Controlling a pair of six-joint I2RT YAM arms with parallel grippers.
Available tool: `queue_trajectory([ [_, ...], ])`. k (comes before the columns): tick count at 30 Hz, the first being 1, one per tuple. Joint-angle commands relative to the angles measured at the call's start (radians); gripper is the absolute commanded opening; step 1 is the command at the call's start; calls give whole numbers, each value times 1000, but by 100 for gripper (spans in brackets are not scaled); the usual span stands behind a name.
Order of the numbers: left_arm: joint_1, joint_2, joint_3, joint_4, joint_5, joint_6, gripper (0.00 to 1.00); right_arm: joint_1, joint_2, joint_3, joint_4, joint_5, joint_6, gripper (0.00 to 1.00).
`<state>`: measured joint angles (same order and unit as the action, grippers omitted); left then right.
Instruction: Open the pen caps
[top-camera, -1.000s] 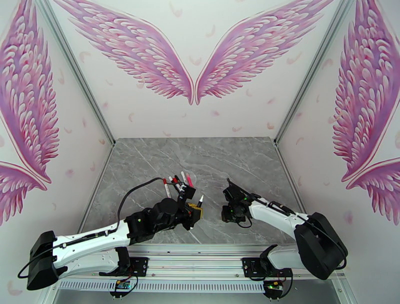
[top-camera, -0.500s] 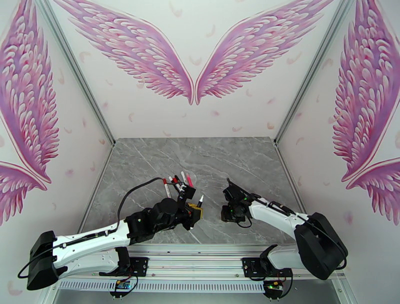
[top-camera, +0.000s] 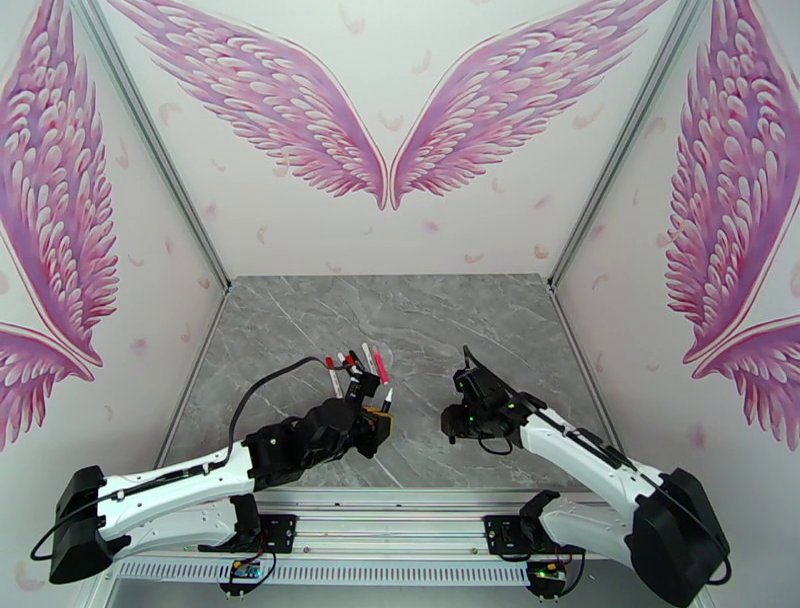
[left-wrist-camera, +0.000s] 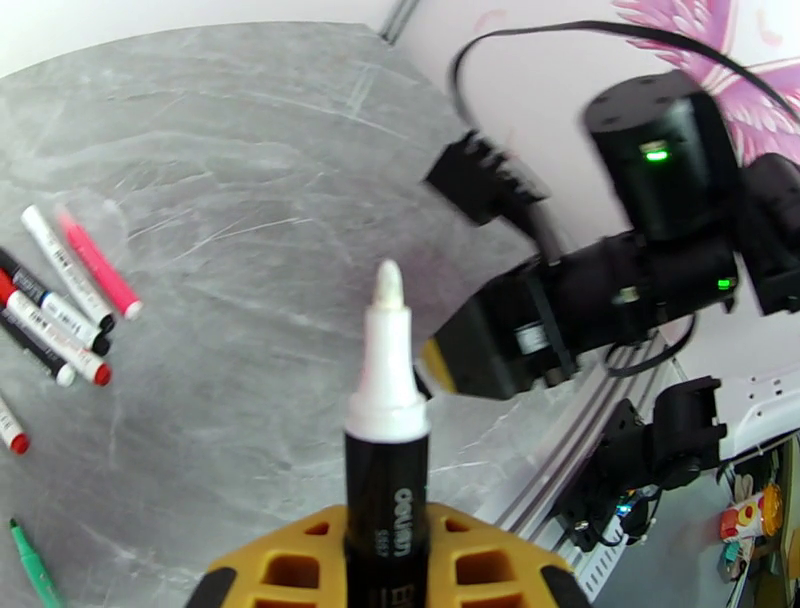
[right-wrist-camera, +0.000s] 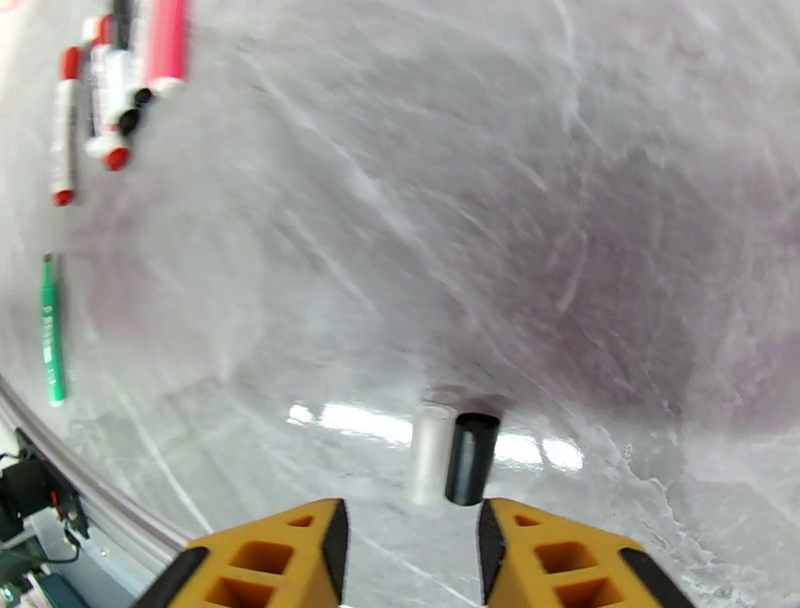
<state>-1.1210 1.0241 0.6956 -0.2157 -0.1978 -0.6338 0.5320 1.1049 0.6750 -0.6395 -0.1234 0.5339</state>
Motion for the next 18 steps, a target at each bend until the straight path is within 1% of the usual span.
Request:
queue_trajectory([
  [1, 0, -26, -35, -130, -98, -63, 0, -2, -83, 25, 6, -47, -22, 52],
  [4, -5, -7, -44, -201, -143, -92, 0, 23, -152, 19, 39, -82, -8, 63],
  [5, -6, 3, -44, -227, -158, -103, 0, 39, -176, 15, 49, -80, 6, 68],
  [10, -6, 58, -40, -325, -229, -160, 0, 114, -270, -6, 118, -67, 66, 83],
  [14, 15, 103, -59, -326, -247, -177, 0, 175, -298, -11, 149, -48, 78, 99],
  [18, 54, 160, -75, -297, -236, -167, 0, 226, -295, -29, 209, -63, 88, 99],
])
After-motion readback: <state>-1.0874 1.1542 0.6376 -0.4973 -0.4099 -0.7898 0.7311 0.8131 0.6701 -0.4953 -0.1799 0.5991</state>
